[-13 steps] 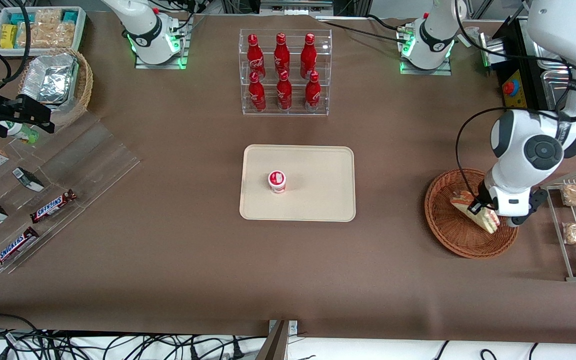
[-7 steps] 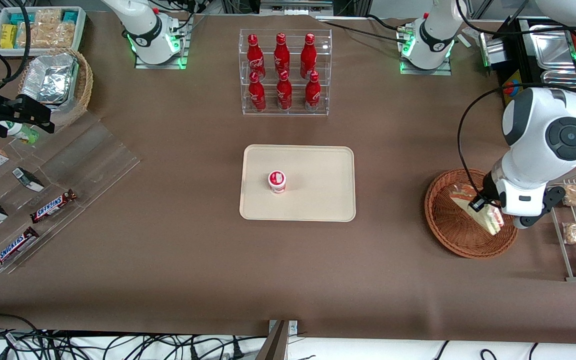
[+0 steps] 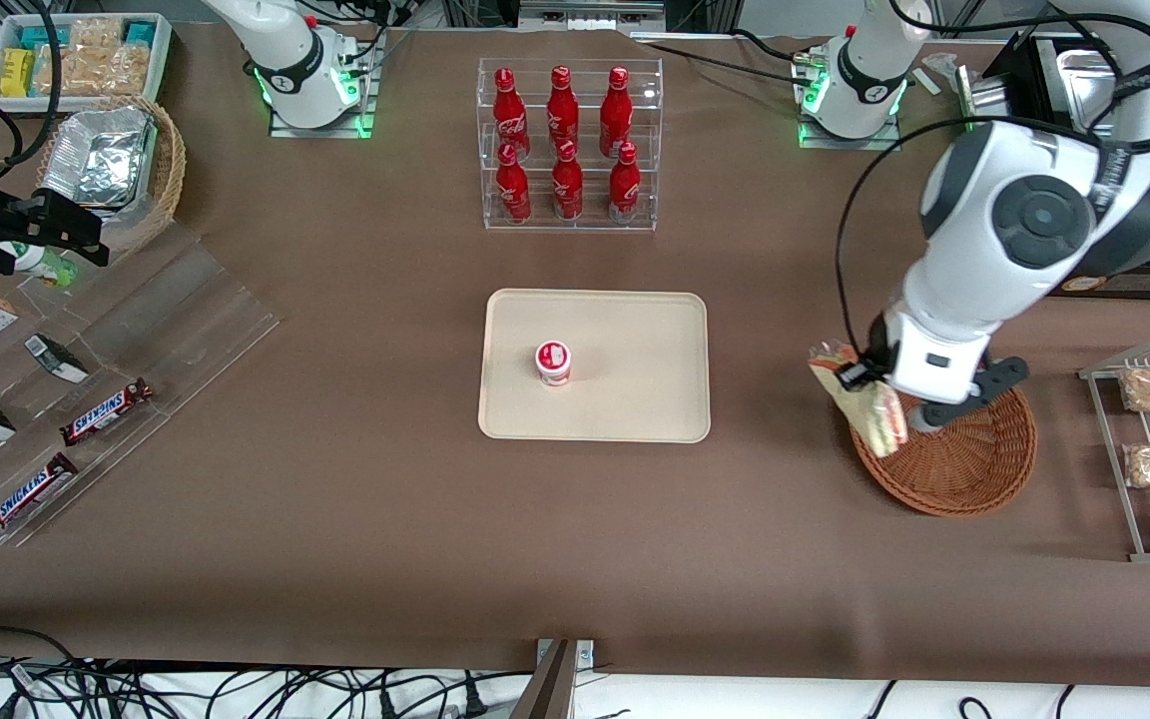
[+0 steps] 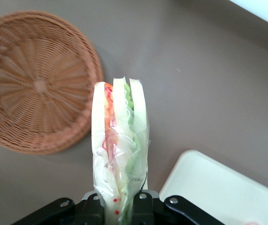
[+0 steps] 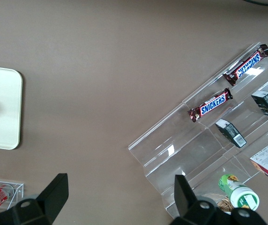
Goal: Place sandwich from basket to tray
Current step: 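Carry the sandwich over the cream tray beside the red cup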
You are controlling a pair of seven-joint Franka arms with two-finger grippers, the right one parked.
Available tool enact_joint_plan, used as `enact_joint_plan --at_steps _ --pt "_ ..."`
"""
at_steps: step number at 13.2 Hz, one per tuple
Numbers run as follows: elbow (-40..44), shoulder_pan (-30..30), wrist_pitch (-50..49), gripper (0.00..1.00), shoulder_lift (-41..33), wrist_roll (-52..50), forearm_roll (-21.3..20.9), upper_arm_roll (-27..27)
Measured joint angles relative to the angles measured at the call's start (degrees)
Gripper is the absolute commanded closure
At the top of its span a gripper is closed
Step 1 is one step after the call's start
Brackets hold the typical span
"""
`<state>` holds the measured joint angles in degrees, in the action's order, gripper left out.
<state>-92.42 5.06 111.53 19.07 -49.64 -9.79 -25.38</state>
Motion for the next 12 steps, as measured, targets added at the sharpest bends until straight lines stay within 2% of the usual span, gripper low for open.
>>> enact_joint_plan --at_steps 4,12 --pt "-0.1 -1.5 -0.2 0.91 1.3 0.5 -0.5 -6.8" --pt "-0.5 -12.3 3.6 0.88 10.7 0.6 -7.8 -7.5"
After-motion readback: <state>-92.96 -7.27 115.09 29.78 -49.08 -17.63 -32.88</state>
